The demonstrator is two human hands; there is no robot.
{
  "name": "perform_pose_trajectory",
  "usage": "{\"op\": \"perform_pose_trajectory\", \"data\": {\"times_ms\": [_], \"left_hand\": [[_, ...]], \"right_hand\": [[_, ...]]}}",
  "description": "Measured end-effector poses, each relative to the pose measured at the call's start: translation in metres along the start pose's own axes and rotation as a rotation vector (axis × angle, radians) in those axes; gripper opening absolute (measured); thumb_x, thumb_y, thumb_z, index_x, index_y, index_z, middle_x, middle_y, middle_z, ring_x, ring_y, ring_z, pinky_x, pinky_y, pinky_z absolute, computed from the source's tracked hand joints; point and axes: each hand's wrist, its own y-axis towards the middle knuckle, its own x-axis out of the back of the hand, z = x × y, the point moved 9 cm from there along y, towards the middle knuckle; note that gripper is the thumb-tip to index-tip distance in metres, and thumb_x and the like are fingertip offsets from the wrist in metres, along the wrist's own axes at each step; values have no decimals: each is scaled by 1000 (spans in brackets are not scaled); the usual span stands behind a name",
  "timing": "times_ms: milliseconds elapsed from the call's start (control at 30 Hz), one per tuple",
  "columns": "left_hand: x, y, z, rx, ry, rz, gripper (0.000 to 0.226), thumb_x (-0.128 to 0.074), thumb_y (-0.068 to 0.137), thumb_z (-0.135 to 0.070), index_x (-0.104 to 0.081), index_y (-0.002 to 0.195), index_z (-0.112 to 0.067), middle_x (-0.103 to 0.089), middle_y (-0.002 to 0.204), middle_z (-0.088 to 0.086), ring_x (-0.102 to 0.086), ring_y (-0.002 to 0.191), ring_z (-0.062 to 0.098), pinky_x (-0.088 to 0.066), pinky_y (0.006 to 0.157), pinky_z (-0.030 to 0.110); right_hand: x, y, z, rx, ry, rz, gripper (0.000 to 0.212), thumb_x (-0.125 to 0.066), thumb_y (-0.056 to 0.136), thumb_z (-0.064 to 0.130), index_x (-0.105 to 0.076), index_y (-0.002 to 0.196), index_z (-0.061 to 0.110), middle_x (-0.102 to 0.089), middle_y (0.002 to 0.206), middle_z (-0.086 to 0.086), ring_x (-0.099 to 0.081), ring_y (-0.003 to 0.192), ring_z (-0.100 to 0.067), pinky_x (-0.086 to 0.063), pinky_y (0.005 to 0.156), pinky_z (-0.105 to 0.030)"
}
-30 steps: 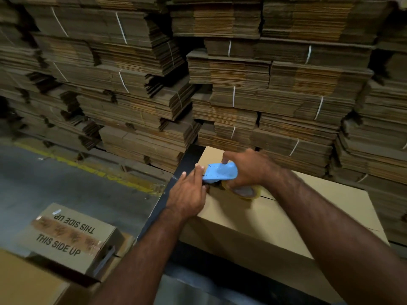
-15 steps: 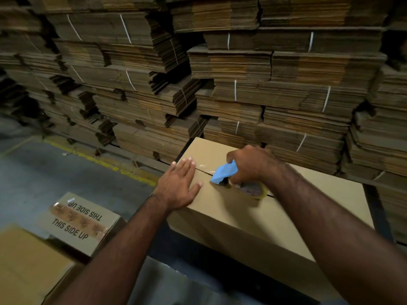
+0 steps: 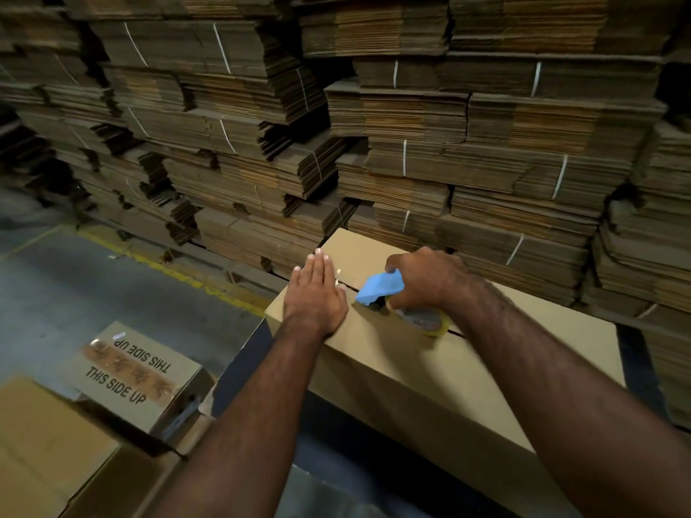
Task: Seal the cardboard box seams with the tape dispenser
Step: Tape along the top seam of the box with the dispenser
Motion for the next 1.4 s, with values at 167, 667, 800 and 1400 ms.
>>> {"op": "perform_pose_trajectory", "data": {"times_ms": [167,667,800,1400], "left_hand": [[1,-5,-13,-93,18,6,68,-16,103,-42,7,156,-6,11,165,14,7,153,25,-1,124,43],[38,-34,7,-338,-577,-135,52,-39,92,-36,-61,133,-13,-62,137,6,-54,129,20,-39,112,35],[13,-30,-20,-524,-148,50,69,-22,93,-40,-22,157,-13,-16,165,6,-14,152,20,-4,121,35],[19,-4,14,-339,-263,-19,64,-22,105,-46,-14,157,-11,-9,166,10,-4,153,22,-8,124,39]], "right_hand": [[3,6,3,-10,-24,39,59,-73,72,46,-57,125,28,-61,116,-4,-58,103,-26,-42,71,-36],[2,-6,12,1,-45,65,59,-73,72,44,-55,126,27,-60,116,-3,-57,102,-24,-50,81,-38],[1,-6,12,-23,-60,70,59,-73,71,46,-56,125,28,-60,117,-2,-58,104,-24,-51,84,-42],[-6,8,7,-10,-93,132,77,-62,65,74,-42,134,47,-62,118,10,-58,107,-19,-50,82,-38]]}}
